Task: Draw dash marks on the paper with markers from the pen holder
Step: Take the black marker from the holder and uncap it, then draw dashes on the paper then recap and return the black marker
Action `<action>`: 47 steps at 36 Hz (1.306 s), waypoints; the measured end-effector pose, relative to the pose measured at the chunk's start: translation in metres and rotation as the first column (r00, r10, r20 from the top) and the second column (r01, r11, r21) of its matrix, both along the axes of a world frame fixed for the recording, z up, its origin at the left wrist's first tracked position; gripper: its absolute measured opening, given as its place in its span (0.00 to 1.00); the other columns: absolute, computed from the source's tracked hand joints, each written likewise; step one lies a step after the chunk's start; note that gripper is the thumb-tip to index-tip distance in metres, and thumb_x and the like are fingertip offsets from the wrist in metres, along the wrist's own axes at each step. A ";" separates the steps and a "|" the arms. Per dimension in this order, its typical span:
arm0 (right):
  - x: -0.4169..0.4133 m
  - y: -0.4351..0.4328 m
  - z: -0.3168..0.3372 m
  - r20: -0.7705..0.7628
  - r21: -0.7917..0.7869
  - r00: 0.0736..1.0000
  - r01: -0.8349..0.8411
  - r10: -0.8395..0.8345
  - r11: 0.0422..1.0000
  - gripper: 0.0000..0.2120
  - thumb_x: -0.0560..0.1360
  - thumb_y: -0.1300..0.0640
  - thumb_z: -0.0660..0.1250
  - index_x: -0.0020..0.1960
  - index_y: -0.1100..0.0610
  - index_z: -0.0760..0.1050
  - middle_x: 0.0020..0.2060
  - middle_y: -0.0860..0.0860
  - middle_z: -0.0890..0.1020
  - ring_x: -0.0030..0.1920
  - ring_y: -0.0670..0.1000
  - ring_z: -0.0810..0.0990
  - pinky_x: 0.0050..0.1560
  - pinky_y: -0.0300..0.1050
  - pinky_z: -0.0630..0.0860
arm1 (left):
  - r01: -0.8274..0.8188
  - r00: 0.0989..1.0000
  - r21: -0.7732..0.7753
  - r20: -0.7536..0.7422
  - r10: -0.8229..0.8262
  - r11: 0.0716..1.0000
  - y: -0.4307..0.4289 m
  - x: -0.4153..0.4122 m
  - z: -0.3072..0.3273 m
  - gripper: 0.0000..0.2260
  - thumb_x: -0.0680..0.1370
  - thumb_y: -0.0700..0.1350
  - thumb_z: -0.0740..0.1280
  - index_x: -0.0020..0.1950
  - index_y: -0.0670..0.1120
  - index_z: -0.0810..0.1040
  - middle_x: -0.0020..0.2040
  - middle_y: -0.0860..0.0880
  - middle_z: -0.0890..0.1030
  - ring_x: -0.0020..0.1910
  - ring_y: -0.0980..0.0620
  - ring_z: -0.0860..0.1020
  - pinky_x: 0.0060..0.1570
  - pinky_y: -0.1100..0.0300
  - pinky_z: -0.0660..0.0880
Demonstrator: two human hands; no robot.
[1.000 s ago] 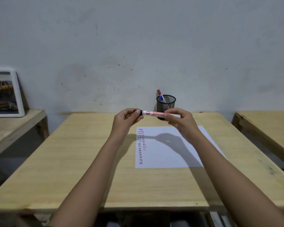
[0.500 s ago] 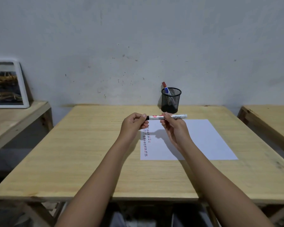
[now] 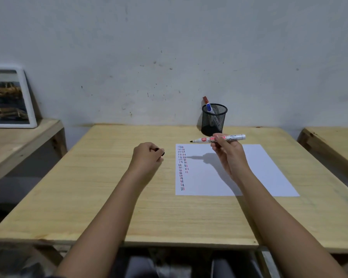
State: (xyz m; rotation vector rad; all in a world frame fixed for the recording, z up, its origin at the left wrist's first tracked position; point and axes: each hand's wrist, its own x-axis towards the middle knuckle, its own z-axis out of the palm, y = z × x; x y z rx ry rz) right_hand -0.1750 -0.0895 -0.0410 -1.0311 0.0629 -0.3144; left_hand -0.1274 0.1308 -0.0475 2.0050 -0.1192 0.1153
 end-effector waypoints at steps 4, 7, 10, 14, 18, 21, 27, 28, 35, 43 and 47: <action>0.004 0.002 -0.009 -0.056 -0.033 0.997 0.048 -0.050 0.998 0.06 0.77 0.64 0.64 0.41 0.61 0.76 0.31 0.51 0.78 0.30 0.43 0.77 0.35 0.31 0.76 | -0.002 1.000 0.273 -0.005 0.004 0.962 0.000 0.012 -0.003 0.07 0.74 0.40 0.66 0.44 0.35 0.79 0.37 0.46 0.78 0.35 0.51 0.74 0.31 0.62 0.67; 0.006 0.004 -0.012 -0.080 -0.089 0.994 0.060 -0.067 0.994 0.07 0.77 0.63 0.64 0.40 0.61 0.75 0.31 0.52 0.76 0.29 0.43 0.76 0.34 0.31 0.75 | 0.014 1.000 0.371 -0.018 -0.008 0.928 -0.004 0.018 -0.009 0.07 0.73 0.40 0.66 0.43 0.36 0.79 0.41 0.45 0.78 0.39 0.47 0.75 0.36 0.60 0.68; 0.007 0.003 -0.012 -0.074 -0.100 0.994 0.070 -0.078 0.993 0.07 0.77 0.62 0.63 0.41 0.61 0.74 0.32 0.53 0.76 0.28 0.43 0.75 0.33 0.31 0.75 | 0.030 1.000 0.406 -0.016 -0.026 0.913 -0.008 0.021 -0.012 0.07 0.73 0.41 0.66 0.44 0.37 0.79 0.43 0.44 0.78 0.40 0.46 0.74 0.36 0.60 0.67; 0.007 0.003 -0.013 -0.074 -0.106 0.993 0.081 -0.089 0.991 0.08 0.77 0.60 0.63 0.40 0.60 0.75 0.32 0.52 0.80 0.29 0.44 0.76 0.33 0.32 0.75 | 0.045 0.999 0.405 -0.012 -0.044 0.913 -0.012 0.020 -0.014 0.07 0.73 0.41 0.66 0.45 0.38 0.79 0.41 0.45 0.76 0.39 0.47 0.73 0.34 0.60 0.66; 0.006 0.003 -0.012 -0.053 -0.088 0.997 0.050 -0.055 0.995 0.09 0.79 0.60 0.61 0.42 0.61 0.74 0.34 0.51 0.85 0.27 0.43 0.77 0.32 0.32 0.76 | 0.068 0.998 0.385 -0.017 -0.067 0.921 -0.011 0.016 -0.015 0.08 0.73 0.43 0.68 0.45 0.38 0.78 0.38 0.47 0.74 0.38 0.48 0.71 0.30 0.62 0.64; 0.004 0.004 -0.012 -0.051 -0.097 0.998 0.033 -0.038 0.995 0.08 0.79 0.59 0.61 0.44 0.62 0.72 0.34 0.52 0.86 0.28 0.43 0.78 0.33 0.32 0.77 | 0.077 0.996 0.396 0.010 -0.089 0.915 -0.009 0.012 -0.015 0.15 0.74 0.46 0.68 0.54 0.37 0.77 0.46 0.43 0.76 0.43 0.48 0.71 0.38 0.60 0.67; -0.003 0.011 -0.012 -0.055 -0.257 0.995 0.065 -0.082 0.964 0.03 0.74 0.62 0.68 0.42 0.60 0.76 0.39 0.55 0.82 0.35 0.47 0.80 0.42 0.34 0.79 | 0.014 0.983 0.396 0.164 -0.086 0.918 -0.009 -0.019 -0.015 0.19 0.77 0.50 0.64 0.63 0.40 0.71 0.58 0.45 0.72 0.59 0.46 0.72 0.55 0.54 0.70; -0.004 0.013 -0.013 -0.061 -0.282 0.993 0.079 -0.100 0.956 0.04 0.73 0.63 0.69 0.43 0.61 0.74 0.37 0.54 0.82 0.36 0.47 0.80 0.43 0.35 0.79 | 0.039 0.976 0.408 0.180 -0.122 0.912 -0.010 -0.026 -0.017 0.18 0.77 0.51 0.63 0.62 0.41 0.72 0.58 0.47 0.72 0.60 0.47 0.72 0.54 0.55 0.69; -0.013 0.028 -0.024 -0.089 -0.398 0.983 0.111 -0.159 0.911 0.08 0.74 0.57 0.68 0.47 0.58 0.69 0.46 0.59 0.79 0.34 0.49 0.81 0.35 0.39 0.77 | 0.359 0.890 0.573 0.028 -0.455 0.737 -0.005 -0.053 -0.039 0.30 0.76 0.66 0.54 0.73 0.53 0.61 0.74 0.54 0.64 0.75 0.50 0.59 0.72 0.50 0.60; -0.016 0.041 -0.030 -0.054 -0.486 0.979 0.147 -0.197 0.862 0.07 0.76 0.58 0.65 0.47 0.55 0.66 0.40 0.56 0.82 0.37 0.53 0.82 0.46 0.48 0.80 | 0.358 0.898 0.721 -0.092 -0.430 0.593 -0.010 -0.061 -0.035 0.32 0.79 0.62 0.51 0.78 0.47 0.47 0.79 0.50 0.47 0.78 0.54 0.45 0.76 0.55 0.44; -0.013 0.043 -0.033 -0.061 -0.577 0.975 0.141 -0.215 0.805 0.09 0.71 0.60 0.70 0.48 0.58 0.72 0.43 0.57 0.82 0.40 0.52 0.82 0.47 0.45 0.79 | 0.350 0.901 0.724 -0.085 -0.426 0.594 -0.010 -0.063 -0.035 0.32 0.79 0.62 0.51 0.78 0.48 0.47 0.79 0.51 0.47 0.78 0.54 0.45 0.76 0.56 0.43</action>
